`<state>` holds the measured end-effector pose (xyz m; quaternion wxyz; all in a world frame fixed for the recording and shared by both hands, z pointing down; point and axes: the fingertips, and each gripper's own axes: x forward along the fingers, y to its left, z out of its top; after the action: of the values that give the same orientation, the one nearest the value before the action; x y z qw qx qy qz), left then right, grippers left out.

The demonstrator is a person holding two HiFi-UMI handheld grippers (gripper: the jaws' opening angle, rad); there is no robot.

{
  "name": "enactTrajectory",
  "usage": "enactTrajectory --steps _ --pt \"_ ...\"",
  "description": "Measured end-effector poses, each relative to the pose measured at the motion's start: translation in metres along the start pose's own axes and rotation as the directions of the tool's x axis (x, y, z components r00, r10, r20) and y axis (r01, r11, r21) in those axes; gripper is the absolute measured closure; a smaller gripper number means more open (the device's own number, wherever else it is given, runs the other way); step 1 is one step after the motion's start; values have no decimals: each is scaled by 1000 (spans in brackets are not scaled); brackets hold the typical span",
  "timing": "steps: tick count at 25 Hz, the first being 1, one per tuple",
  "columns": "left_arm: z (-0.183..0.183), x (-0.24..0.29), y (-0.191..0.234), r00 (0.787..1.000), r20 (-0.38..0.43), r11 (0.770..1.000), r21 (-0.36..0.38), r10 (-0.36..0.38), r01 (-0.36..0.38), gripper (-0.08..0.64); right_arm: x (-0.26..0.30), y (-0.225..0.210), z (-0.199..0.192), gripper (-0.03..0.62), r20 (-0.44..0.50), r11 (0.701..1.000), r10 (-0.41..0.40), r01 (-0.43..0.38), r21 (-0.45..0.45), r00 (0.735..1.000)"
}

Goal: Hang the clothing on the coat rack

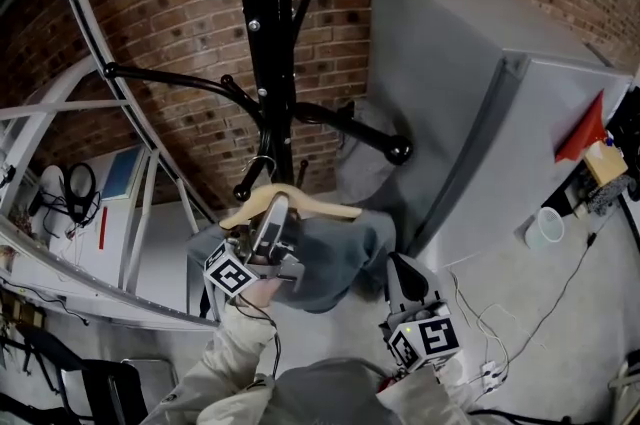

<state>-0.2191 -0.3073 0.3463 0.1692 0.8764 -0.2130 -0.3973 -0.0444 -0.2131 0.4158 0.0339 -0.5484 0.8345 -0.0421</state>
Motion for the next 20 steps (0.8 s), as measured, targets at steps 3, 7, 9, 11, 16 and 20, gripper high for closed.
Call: enactTrajectory --steps 3,7,9,11,16,20 --pt "-4 -7 2 1000 1 1000 -8 30 -30 449 -4 0 -2 568 -11 1000 4 -4 4 1000" --pt "-11 -16 7 997 -6 997 -11 77 -77 451 -7 -1 -5 568 -19 1000 9 -9 18 1000" --pt "-13 -19 5 996 -10 996 -7 86 -86 451 -8 0 -8 568 -26 1000 17 -17 24 1000" --pt "-16 -22 3 995 -22 996 0 94 -94 451 -7 4 -7 568 -21 999 30 -30 25 999" --pt "-22 -33 -5 991 -58 992 49 123 -120 456 -6 14 -9 568 -26 997 70 -69 30 997" --pt "-28 -42 -18 981 -108 979 145 159 -143 484 -3 24 -12 568 -33 993 112 -110 42 993"
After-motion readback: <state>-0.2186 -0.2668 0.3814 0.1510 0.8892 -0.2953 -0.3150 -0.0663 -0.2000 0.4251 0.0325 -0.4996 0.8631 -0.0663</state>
